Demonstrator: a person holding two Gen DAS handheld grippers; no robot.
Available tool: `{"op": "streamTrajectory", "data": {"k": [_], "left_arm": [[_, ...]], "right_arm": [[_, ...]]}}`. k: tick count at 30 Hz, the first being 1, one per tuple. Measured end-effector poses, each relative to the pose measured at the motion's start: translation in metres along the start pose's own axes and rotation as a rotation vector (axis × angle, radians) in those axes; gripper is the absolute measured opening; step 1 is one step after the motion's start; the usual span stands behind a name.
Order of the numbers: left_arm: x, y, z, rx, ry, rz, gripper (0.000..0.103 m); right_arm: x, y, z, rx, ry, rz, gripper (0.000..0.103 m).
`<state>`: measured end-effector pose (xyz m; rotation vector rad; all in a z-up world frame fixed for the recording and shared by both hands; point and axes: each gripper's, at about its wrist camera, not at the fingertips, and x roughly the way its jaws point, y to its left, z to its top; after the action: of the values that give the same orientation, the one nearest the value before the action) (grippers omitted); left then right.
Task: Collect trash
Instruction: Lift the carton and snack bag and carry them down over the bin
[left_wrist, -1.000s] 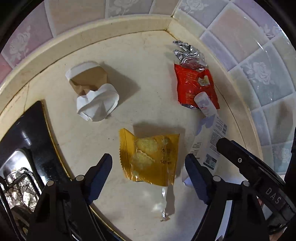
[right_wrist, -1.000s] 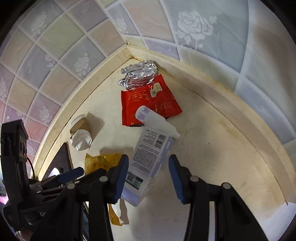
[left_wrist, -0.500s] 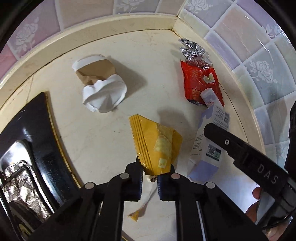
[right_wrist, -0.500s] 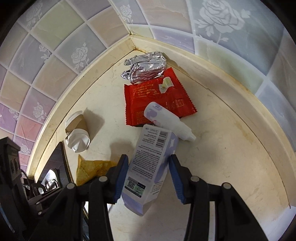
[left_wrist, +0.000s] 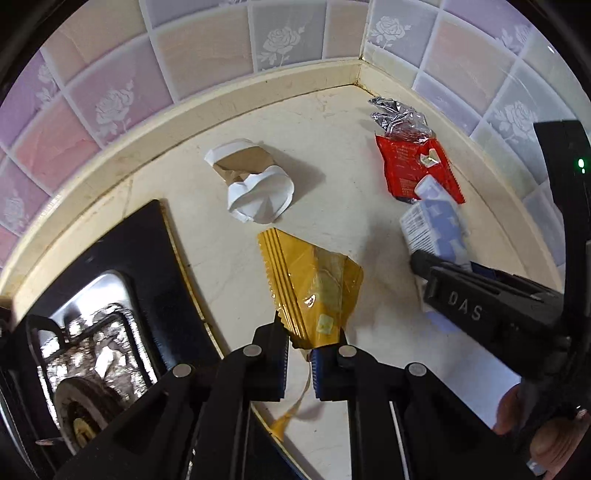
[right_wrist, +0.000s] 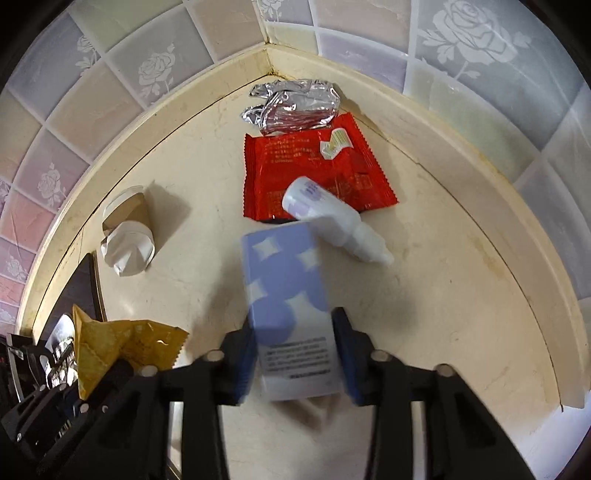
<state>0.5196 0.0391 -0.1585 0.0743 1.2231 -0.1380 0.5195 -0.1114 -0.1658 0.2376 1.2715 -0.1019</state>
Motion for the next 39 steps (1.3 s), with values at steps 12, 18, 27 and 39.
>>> {"op": "streamTrajectory", "data": {"k": [12,18,27,39], "left_arm": [[-0.027,-0.01,-0.064,-0.024,0.01,-0.008,0.008],[-0.04,-0.015,-0.1,-0.061,0.028,-0.003,0.008],[-0.096,-0.046,-0.183,-0.063,-0.016,0.013,0.008],[-0.14,-0.093,-0.329,-0.06,-0.033,-0.056,0.008]], "right_arm": [[-0.048,-0.032,-0.065,-0.065,-0.036,0.051,0.035],[-0.088,-0.042,-0.11,-0.1,-0.069,0.116,0.035],[-0.156,-0.08,-0.207,-0.148,-0.111,0.199,0.035],[-0.2,-0.137,-0.34,-0.238,-0.11,0.258,0.035]]}}
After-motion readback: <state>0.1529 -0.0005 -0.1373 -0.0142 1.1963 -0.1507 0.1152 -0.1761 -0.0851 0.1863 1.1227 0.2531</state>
